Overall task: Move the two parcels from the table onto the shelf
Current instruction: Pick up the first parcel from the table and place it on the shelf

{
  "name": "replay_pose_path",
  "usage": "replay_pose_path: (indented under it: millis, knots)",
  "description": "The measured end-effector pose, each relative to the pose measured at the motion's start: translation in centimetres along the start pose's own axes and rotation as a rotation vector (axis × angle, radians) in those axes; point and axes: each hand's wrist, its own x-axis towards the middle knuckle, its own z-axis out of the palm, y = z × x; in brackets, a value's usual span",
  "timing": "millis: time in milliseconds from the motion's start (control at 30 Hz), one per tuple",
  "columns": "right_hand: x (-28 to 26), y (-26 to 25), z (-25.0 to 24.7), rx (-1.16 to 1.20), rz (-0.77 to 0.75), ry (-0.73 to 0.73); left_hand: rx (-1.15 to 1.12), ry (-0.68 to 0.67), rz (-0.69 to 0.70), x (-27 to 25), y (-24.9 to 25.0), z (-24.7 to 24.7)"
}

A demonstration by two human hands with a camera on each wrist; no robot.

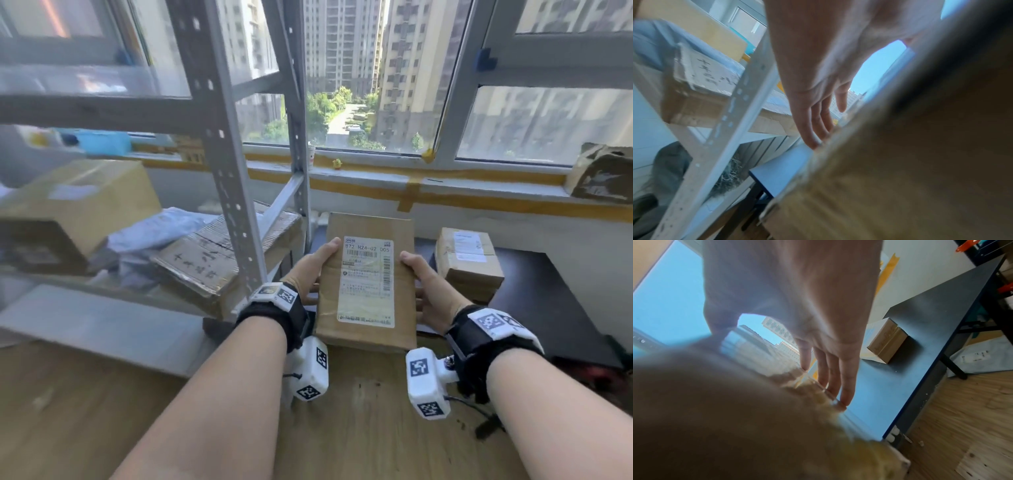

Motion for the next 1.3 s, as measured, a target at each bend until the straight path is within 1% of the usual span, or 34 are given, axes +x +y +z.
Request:
replay_pose_path:
  millis: [67,167,367,533,667,800,933,1000,1133,1300]
  knots:
    - [-0.9,0.0,2.1,-0.019,0.000,-0.021,-0.024,0.010,0.000,-1.5,-0.4,-2.0]
    - [-2.0,-0.4,6.1,-0.051,-0.007,-0.065,-0.022,0.087,0.025,-4.2,-0.7,-5.9]
    - [-3.9,-0.8,16.2,-0.094,-0.041,-0.138,-0.058,0.196,0.077,-8.7,-1.6,-16.1]
    - [-5.7,-1.7,25.6,-0.083,-0.068,-0.183,-0.110,0.185,0.085,-11.5,-1.6,-25.2]
    - [-7.1,-2.9,32.3,-0.103,-0.107,-0.200,-0.106,0.177,0.146,-13.6,-0.8,-30.9]
    - [-8.2,-3.8,37.0,-0.129,-0.131,-0.212,-0.105,0.181,0.214,-15.6,-0.6,-35.5]
    - [-9.2,-4.3,41.4,-0.146,-0.147,-0.227,-0.132,0.213,0.190,-17.1,-1.1,-39.9]
    - [-9.4,-4.3,43.8,-0.145,-0.155,-0.245,-0.144,0.245,0.210,-18.0,-1.1,-42.3]
    - [-9.6,-4.9,49.9,-0.192,-0.171,-0.344,-0.245,0.323,0.296,-19.8,-0.3,-48.2]
    - [-7.5,-6.6,58.0,-0.243,-0.274,-0.437,-0.275,0.419,0.324,-20.2,0.5,-56.3]
